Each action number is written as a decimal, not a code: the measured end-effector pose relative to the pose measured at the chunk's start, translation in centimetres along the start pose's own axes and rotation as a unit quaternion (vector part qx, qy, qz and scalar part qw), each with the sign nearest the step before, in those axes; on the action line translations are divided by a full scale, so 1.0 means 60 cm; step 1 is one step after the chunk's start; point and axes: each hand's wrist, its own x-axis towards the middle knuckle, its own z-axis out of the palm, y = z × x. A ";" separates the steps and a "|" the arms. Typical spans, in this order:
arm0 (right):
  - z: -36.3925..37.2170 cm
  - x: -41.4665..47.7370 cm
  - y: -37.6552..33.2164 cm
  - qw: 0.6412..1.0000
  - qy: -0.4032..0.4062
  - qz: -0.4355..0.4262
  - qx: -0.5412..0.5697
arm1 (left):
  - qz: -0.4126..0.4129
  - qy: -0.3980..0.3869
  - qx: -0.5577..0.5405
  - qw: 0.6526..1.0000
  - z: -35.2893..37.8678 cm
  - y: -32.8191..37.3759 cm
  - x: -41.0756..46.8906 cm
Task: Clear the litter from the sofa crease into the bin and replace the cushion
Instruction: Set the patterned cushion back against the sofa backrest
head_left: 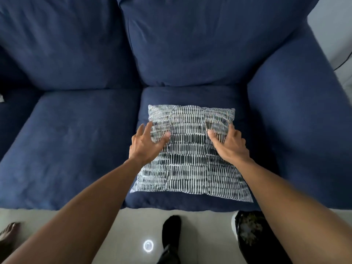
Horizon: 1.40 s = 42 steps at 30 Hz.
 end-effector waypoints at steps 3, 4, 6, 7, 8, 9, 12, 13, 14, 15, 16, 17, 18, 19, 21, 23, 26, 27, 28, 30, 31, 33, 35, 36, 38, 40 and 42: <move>0.028 0.020 0.009 0.999 -0.008 0.046 0.007 | -0.013 -0.012 -0.024 1.000 0.023 -0.011 0.026; 0.035 0.027 0.012 0.998 -0.010 0.059 0.011 | -0.021 -0.016 -0.034 0.999 0.031 -0.013 0.033; 0.048 0.043 0.015 0.997 -0.009 0.075 0.017 | -0.039 -0.025 -0.052 0.998 0.046 -0.017 0.050; 0.054 0.049 0.016 0.997 -0.007 0.078 0.019 | -0.047 -0.030 -0.058 0.997 0.054 -0.018 0.057; 0.057 0.049 0.015 0.997 -0.001 0.076 0.019 | -0.055 -0.033 -0.062 0.996 0.057 -0.020 0.058; 0.060 0.053 0.015 0.997 0.004 0.076 0.021 | -0.063 -0.038 -0.066 0.995 0.063 -0.021 0.063; 0.062 0.067 0.017 0.996 0.017 0.079 0.029 | -0.082 -0.050 -0.070 0.993 0.073 -0.020 0.078; 0.061 0.069 0.018 0.996 0.024 0.078 0.028 | -0.085 -0.049 -0.072 0.993 0.074 -0.019 0.081; 0.059 0.071 0.018 0.996 0.033 0.075 0.027 | -0.086 -0.048 -0.075 0.992 0.072 -0.018 0.085; 0.056 0.072 0.018 0.996 0.043 0.071 0.025 | -0.085 -0.046 -0.076 0.992 0.070 -0.016 0.087; 0.051 0.072 0.016 0.996 0.052 0.066 0.025 | -0.083 -0.042 -0.078 0.993 0.066 -0.014 0.090; 0.047 0.071 0.013 0.996 0.060 0.060 0.026 | -0.078 -0.037 -0.081 0.993 0.061 -0.010 0.091; 0.043 0.069 0.010 0.996 0.068 0.054 0.029 | -0.073 -0.032 -0.083 0.993 0.057 -0.007 0.093; 0.037 0.068 0.006 0.995 0.076 0.048 0.032 | -0.068 -0.027 -0.087 0.994 0.050 -0.002 0.094; 0.024 0.064 -0.003 0.994 0.092 0.040 0.037 | -0.054 -0.017 -0.091 0.994 0.035 0.009 0.096; 0.008 0.063 -0.013 0.993 0.103 0.035 0.039 | -0.039 -0.009 -0.095 0.995 0.019 0.020 0.100; -0.022 0.063 -0.029 0.992 0.117 0.026 0.045 | -0.018 0.010 -0.104 0.994 -0.008 0.040 0.105; -0.033 0.064 -0.036 0.991 0.124 0.022 0.047 | -0.011 0.018 -0.105 0.994 -0.017 0.047 0.108; -0.043 0.065 -0.041 0.990 0.132 0.016 0.049 | -0.004 0.024 -0.104 0.994 -0.024 0.054 0.110; -0.066 0.067 -0.055 0.987 0.149 0.003 0.055 | 0.008 0.039 -0.109 0.993 -0.042 0.068 0.114; -0.077 0.068 -0.062 0.986 0.158 -0.002 0.059 | 0.015 0.047 -0.113 0.992 -0.051 0.075 0.116; -0.098 0.072 -0.075 0.983 0.173 -0.012 0.064 | 0.030 0.065 -0.119 0.990 -0.067 0.088 0.120; -0.119 0.074 -0.087 0.980 0.187 -0.027 0.068 | 0.046 0.082 -0.126 0.988 -0.085 0.100 0.125; -0.128 0.076 -0.092 0.978 0.192 -0.033 0.070 | 0.054 0.089 -0.128 0.986 -0.093 0.106 0.127; -0.144 0.082 -0.102 0.975 0.207 -0.044 0.073 | 0.067 0.103 -0.125 0.985 -0.108 0.117 0.133; -0.160 0.089 -0.112 0.968 0.230 -0.059 0.074 | 0.083 0.120 -0.120 0.982 -0.121 0.128 0.140; -0.174 0.100 -0.122 0.962 0.251 -0.073 0.078 | 0.098 0.143 -0.118 0.978 -0.134 0.139 0.148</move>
